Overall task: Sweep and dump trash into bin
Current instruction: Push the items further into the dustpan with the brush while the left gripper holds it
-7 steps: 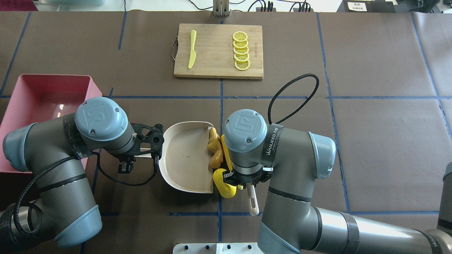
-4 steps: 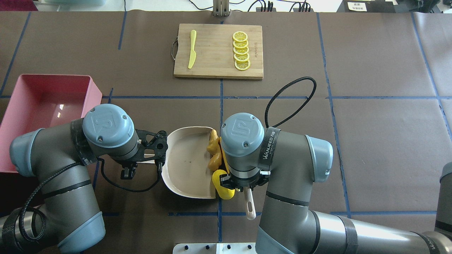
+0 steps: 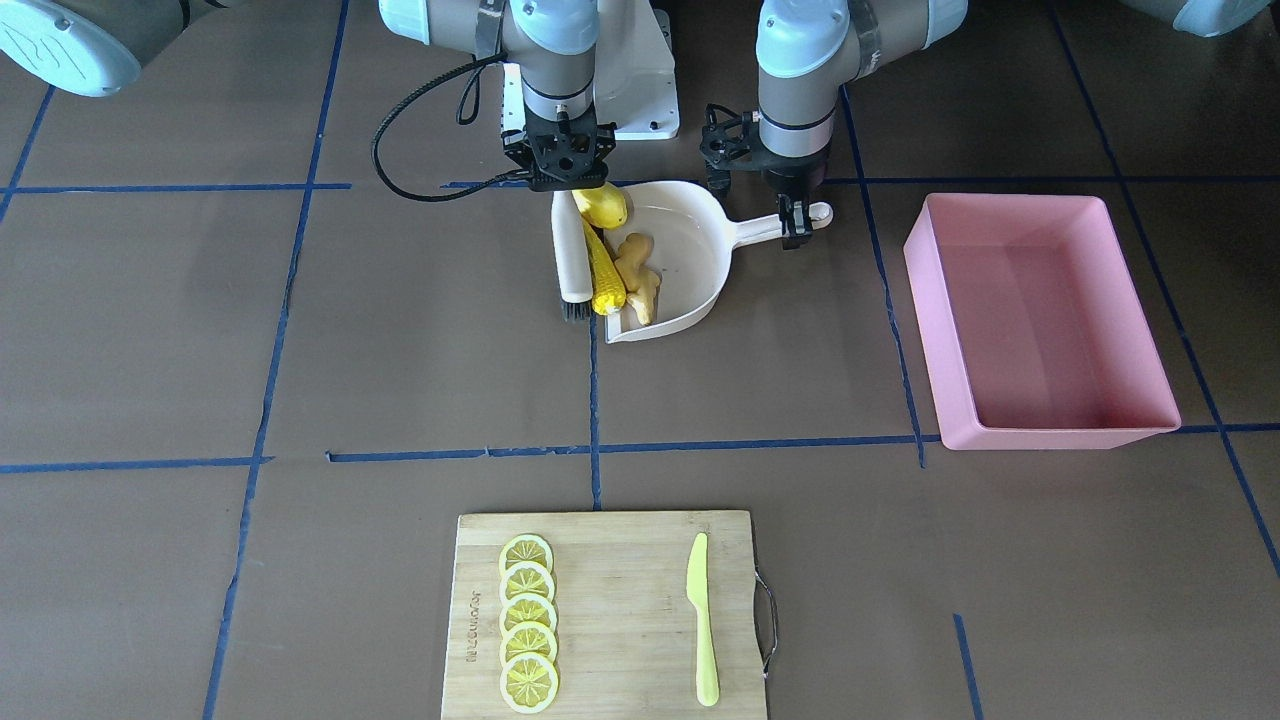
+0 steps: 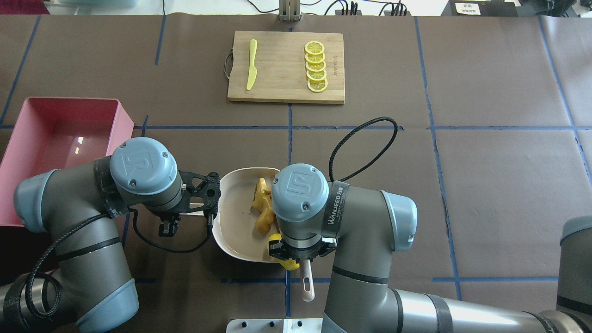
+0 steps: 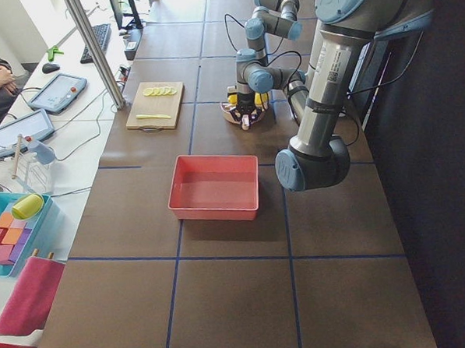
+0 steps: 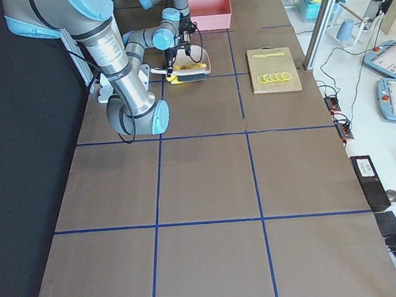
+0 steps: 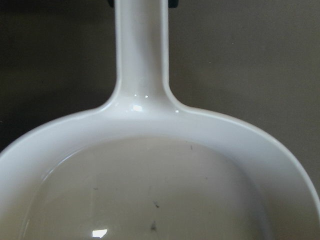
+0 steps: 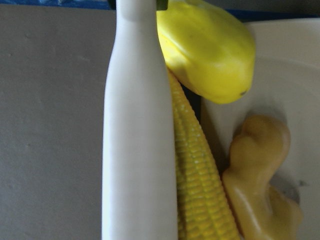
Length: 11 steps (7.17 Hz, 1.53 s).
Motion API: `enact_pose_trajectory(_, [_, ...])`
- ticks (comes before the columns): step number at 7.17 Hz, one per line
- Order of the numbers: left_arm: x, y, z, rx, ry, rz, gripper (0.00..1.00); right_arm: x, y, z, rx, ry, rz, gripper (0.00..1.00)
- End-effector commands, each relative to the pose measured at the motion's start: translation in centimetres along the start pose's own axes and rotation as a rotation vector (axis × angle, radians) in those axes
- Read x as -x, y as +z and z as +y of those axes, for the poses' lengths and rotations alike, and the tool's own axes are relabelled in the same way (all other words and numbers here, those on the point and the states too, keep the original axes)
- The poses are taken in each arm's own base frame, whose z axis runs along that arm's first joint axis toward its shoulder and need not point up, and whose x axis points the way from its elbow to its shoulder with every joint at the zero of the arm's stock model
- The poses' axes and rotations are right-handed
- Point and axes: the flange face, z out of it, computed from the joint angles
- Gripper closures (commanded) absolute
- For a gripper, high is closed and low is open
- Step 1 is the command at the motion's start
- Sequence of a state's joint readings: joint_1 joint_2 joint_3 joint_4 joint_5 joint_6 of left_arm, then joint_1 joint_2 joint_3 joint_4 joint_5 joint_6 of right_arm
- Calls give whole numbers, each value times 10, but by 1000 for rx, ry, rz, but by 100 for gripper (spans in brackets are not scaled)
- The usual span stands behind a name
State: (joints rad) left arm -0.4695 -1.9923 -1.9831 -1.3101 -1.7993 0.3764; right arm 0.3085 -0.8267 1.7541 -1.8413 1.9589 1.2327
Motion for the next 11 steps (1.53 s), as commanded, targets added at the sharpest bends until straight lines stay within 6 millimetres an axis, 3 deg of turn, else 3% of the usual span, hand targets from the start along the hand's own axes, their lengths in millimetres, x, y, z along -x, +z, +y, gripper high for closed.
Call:
enact_pose_trajectory(1, [0, -1, -1, -2, 0, -1, 95, 41, -5, -11, -1, 19, -8, 100])
enact_pose_trajectory(3, [1, -1, -2, -2, 0, -1, 95, 67, -1, -22, -17, 44, -58, 100])
enact_pose_trajectory(4, [0, -1, -1, -3, 0, 1, 95, 69, -4, -23, -15, 44, -64, 100])
enact_pose_trajectory(6, [-1, 0, -2, -2, 1, 4, 95, 60, -19, -37, 0, 63, -85, 100])
enact_pose_trajectory(11, [0, 7, -2, -6, 6, 10, 97, 42, -46, -48, -2, 78, -124, 100])
